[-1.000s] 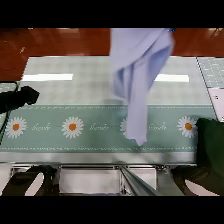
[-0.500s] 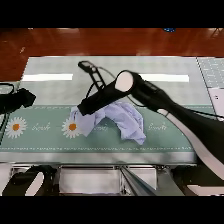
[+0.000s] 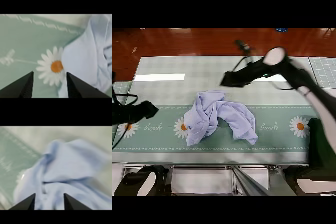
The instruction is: Fold the shirts.
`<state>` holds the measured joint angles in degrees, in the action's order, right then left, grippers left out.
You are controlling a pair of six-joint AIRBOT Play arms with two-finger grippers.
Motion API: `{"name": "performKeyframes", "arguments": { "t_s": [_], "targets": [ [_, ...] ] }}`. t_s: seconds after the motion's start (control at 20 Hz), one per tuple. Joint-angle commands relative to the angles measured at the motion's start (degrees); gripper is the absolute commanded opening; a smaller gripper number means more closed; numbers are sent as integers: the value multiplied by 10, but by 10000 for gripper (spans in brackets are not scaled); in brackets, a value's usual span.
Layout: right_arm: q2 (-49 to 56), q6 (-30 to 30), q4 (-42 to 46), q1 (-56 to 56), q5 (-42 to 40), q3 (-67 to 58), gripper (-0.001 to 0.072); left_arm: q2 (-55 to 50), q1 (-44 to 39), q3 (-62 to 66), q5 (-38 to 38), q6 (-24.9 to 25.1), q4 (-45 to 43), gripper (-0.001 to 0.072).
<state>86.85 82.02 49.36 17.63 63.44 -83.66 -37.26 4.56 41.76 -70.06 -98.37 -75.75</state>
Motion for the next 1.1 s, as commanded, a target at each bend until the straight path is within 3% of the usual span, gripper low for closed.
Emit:
{"name": "performKeyframes", "arguments": {
  "t_s": [0.0,0.1,0.15,0.35,0.45,0.7,0.95,1.0,1.05],
  "targets": [
    [-108,28,119,-153,57,75,408,1,0,-82,-39,85,208,504],
    [-182,14,121,-223,49,181,408,1,-12,-152,-40,184,347,504],
    [-217,1,116,-252,44,232,408,1,-26,-178,-33,209,344,505],
    [-348,-48,80,-349,45,391,408,-9,-46,-210,21,212,201,505],
    [-396,-59,68,-381,57,438,408,-25,-46,-210,36,200,170,505],
    [-448,-60,57,-393,82,497,408,-156,-63,-210,92,216,250,505],
    [-448,-59,47,-393,85,522,408,-285,-155,-208,188,244,349,499],
    [-448,-57,47,-393,85,531,408,-303,-167,-203,191,244,351,321],
    [-448,-56,48,-393,89,546,408,-312,-171,-198,191,245,351,30]
  ]
}}
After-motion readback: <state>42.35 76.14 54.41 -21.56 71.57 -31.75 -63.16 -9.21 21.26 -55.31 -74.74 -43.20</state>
